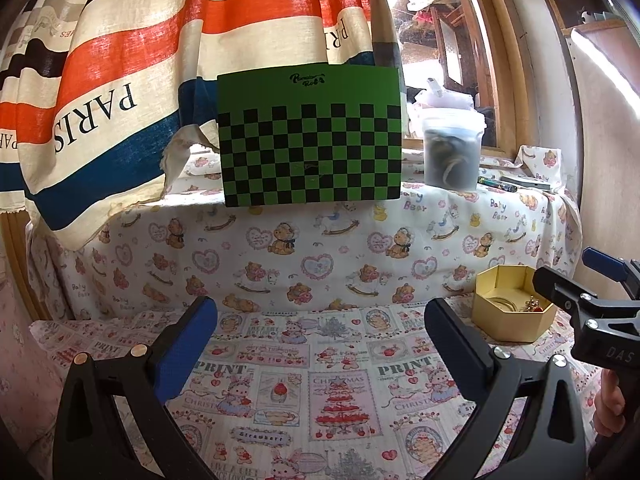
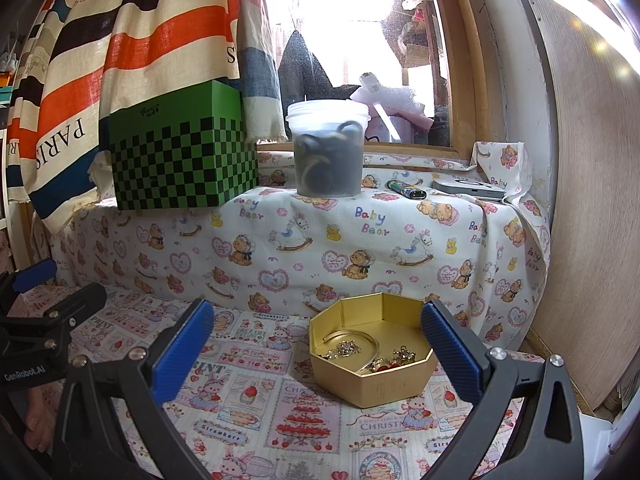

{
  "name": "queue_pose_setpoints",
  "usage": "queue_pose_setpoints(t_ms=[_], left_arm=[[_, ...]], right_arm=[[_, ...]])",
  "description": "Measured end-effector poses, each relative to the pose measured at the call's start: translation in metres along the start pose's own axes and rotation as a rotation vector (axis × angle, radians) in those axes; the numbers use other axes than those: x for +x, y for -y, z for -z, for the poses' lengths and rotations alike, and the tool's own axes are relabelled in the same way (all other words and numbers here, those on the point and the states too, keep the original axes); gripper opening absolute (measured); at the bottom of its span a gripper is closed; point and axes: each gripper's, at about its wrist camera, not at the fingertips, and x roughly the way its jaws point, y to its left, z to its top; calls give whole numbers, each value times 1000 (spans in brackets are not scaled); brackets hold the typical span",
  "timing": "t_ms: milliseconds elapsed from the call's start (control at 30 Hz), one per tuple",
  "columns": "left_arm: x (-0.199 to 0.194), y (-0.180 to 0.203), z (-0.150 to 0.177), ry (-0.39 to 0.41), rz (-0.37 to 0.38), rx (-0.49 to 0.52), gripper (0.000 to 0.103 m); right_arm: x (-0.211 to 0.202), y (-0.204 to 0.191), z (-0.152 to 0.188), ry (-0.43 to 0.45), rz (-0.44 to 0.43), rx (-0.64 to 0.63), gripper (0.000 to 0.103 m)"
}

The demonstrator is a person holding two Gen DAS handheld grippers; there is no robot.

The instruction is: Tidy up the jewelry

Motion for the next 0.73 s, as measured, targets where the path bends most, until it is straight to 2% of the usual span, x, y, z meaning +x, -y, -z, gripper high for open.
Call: queue_pose_setpoints(t_ms=[733], left_arm=[[1, 0, 0, -3, -6, -5, 103]], right_arm=[[0, 0, 0, -2, -1, -2, 103]])
